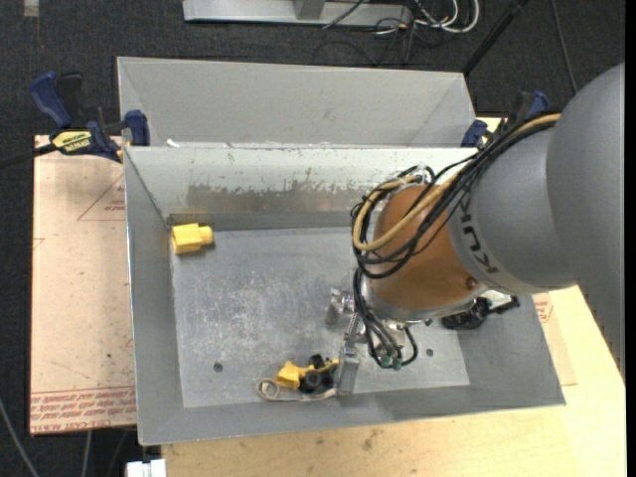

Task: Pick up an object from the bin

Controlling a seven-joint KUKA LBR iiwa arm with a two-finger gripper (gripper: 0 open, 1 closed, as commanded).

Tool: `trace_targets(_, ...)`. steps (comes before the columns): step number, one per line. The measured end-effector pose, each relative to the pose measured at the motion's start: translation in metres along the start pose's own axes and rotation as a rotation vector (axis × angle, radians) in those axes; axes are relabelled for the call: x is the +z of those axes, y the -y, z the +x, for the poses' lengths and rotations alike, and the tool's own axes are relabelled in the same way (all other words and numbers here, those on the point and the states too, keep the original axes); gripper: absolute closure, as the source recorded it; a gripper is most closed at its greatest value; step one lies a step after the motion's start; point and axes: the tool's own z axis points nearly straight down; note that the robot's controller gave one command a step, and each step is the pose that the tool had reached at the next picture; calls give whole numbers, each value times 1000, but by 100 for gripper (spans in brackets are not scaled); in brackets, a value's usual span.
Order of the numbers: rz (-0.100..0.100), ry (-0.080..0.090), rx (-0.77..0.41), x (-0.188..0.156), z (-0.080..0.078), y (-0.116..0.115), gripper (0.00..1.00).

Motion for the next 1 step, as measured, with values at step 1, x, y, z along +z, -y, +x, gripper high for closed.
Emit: trace_targets(1, -1, 1, -30, 11, 8, -26, 0)
